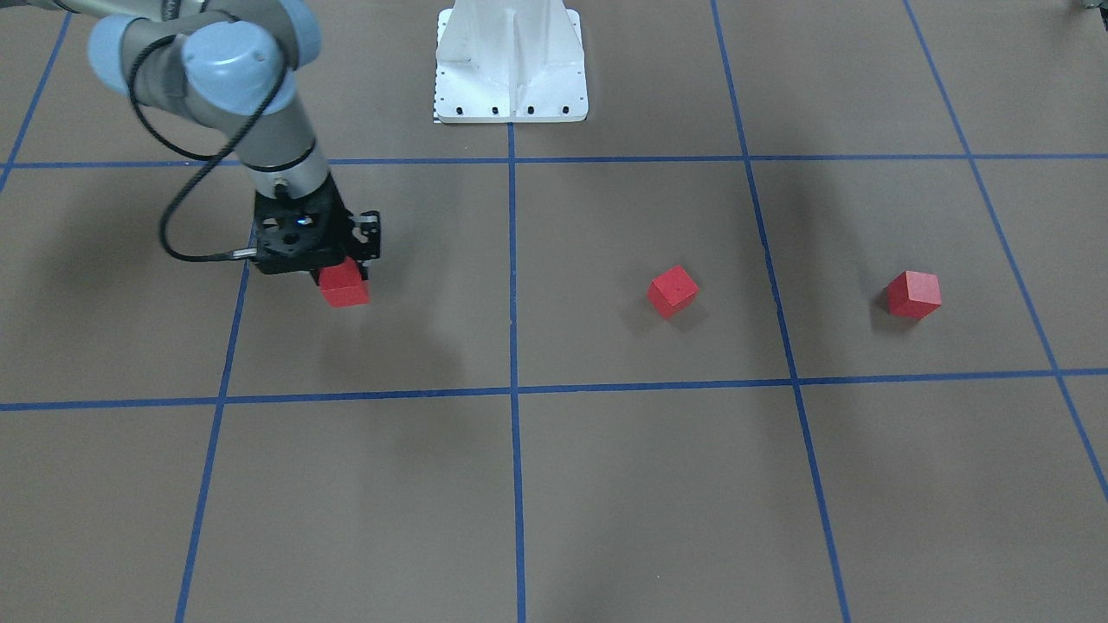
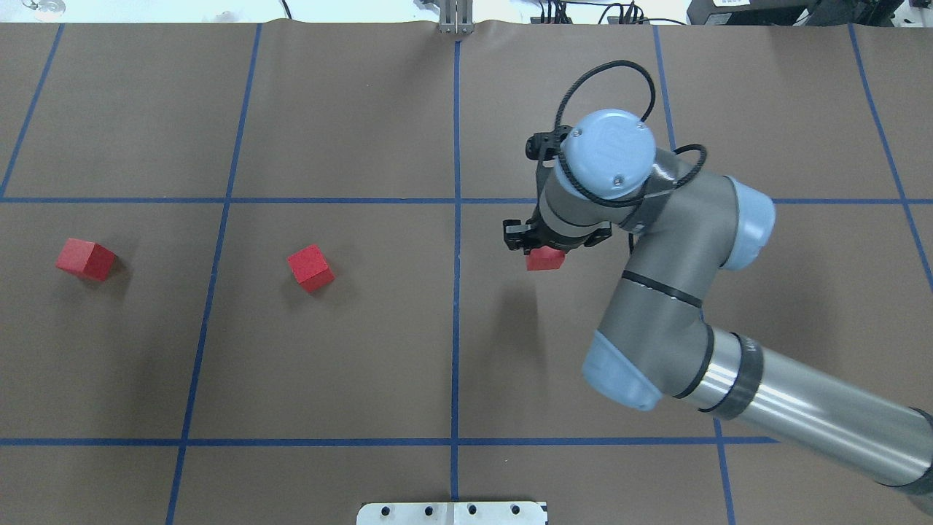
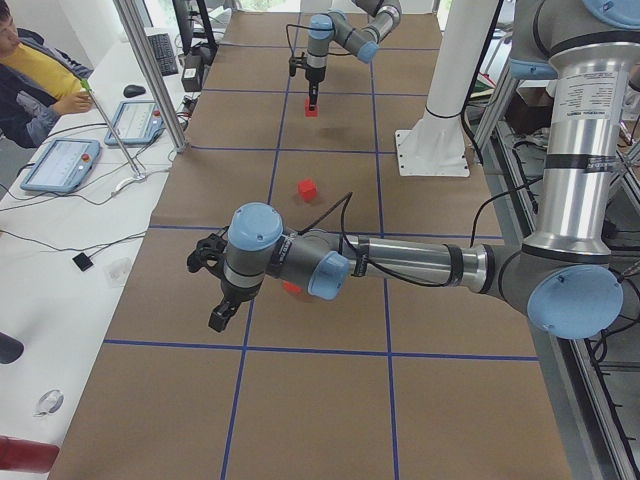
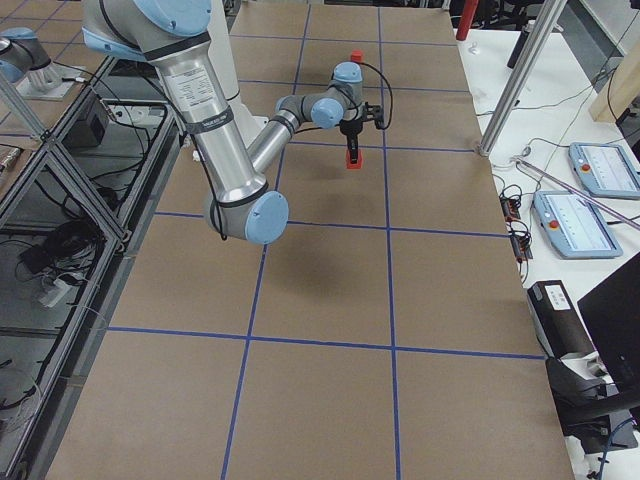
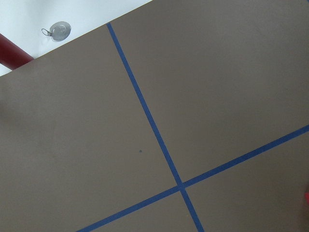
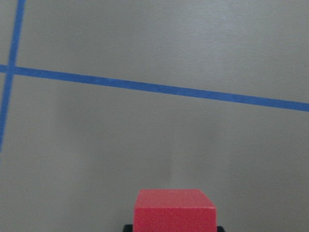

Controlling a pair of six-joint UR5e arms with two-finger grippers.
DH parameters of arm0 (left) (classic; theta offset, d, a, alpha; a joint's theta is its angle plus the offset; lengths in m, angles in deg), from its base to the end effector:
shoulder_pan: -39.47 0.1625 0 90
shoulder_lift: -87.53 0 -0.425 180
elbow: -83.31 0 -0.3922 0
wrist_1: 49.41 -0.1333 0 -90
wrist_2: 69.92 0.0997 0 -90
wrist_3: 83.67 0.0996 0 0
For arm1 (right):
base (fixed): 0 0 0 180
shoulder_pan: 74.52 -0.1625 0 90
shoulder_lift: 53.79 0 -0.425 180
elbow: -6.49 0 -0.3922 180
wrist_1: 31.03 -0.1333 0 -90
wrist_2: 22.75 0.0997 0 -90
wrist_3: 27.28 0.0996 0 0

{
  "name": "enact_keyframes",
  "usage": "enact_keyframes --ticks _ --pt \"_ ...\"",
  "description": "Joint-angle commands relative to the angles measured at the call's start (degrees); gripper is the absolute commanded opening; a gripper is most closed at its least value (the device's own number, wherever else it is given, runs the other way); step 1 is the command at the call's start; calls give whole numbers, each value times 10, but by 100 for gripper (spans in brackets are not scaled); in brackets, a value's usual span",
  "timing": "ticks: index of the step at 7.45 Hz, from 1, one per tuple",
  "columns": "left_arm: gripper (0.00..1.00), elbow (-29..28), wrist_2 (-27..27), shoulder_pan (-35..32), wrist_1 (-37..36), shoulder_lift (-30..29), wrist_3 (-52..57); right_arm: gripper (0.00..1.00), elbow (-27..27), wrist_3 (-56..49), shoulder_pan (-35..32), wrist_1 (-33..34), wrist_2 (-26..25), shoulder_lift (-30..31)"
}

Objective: Form red blocks into L shape at center
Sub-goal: 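Carry the red cube with the right gripper to the table center, then lower the cube onto the center and open the right gripper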

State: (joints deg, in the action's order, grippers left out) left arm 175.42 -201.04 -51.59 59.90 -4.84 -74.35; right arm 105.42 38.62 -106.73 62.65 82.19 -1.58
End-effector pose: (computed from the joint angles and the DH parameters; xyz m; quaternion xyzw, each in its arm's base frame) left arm -0.0776 -0.5287 0.5849 0.2233 0.3248 0.1382 0.9086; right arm -0.5077 -0.4470 0.2151 0.0650 -0.3777 0.0177 0.9235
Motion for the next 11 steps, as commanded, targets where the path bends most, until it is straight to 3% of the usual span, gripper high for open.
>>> enact_keyframes --ticks 1,3,6,11 --pt "100 -3 1 0 0 0 0 0 -84 72 51 5 -24 -86" --pt "100 -5 1 0 0 0 0 0 -126 88 75 2 -56 -113" --pt "100 -26 1 0 30 0 0 0 -139 106 87 -36 -56 -107" --pt "100 -33 0 0 41 0 0 0 -139 97 87 -32 -60 -99"
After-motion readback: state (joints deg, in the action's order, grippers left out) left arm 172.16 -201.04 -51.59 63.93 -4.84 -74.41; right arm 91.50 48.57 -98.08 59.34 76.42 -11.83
